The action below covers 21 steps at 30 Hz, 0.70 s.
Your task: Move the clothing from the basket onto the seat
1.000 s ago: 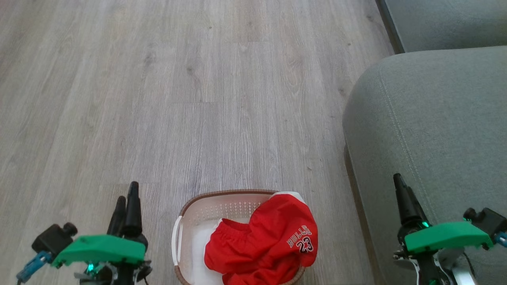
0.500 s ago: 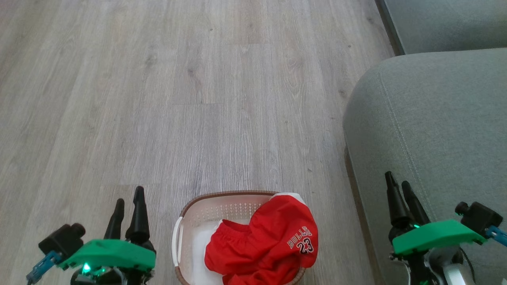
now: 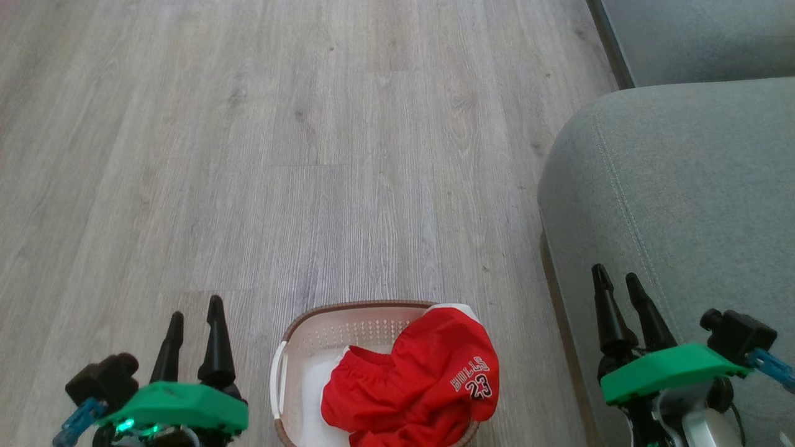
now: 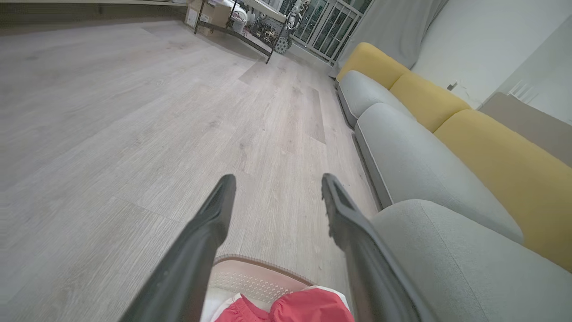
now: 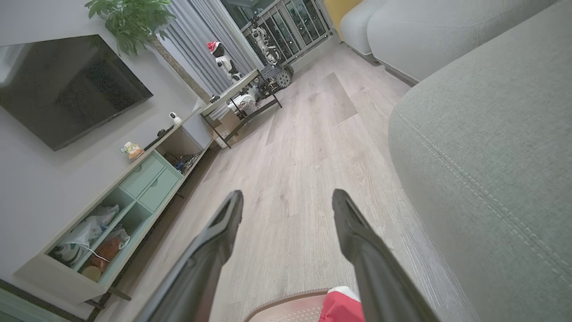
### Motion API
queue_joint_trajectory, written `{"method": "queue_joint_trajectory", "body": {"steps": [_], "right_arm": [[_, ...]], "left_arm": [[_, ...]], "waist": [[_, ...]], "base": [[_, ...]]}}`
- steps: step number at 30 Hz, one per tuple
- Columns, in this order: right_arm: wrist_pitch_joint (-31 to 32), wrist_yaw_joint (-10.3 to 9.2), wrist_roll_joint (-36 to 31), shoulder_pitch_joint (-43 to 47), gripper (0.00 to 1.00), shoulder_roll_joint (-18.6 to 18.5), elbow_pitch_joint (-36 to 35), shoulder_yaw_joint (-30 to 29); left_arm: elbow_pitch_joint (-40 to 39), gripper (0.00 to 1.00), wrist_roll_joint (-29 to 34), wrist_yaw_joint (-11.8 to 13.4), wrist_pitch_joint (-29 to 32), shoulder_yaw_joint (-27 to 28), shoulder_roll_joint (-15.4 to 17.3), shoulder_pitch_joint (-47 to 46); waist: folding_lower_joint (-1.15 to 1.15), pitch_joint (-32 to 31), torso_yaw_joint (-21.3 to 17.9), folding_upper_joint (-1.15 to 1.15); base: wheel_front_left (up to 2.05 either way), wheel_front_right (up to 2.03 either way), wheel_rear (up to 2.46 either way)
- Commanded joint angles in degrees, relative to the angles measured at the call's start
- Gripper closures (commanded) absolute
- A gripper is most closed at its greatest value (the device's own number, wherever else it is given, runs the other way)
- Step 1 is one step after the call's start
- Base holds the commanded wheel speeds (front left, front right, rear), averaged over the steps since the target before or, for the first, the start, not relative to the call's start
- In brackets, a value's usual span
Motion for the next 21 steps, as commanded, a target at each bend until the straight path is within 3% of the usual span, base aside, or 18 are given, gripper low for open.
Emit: {"method": "queue_joint_trajectory", "body": {"steps": [1,21], "right_arm": [[-1.0,-0.01,-2.2,-2.6,0.00,-0.5,-2.6,1.2],[-4.2,-0.01,-16.0,-2.6,0.00,-0.6,-3.8,3.1]], "left_arm": [[-2.6,0.00,2.2,0.7,-0.9,0.7,0.8,-1.4],[-3.6,0.00,14.2,1.8,-4.1,0.5,0.8,0.2]], "waist": [[0.00,0.0,0.0,0.00],[0.00,-0.2,0.1,0.00]], "base": [[0.00,0.00,0.00],[0.00,0.00,0.00]]}}
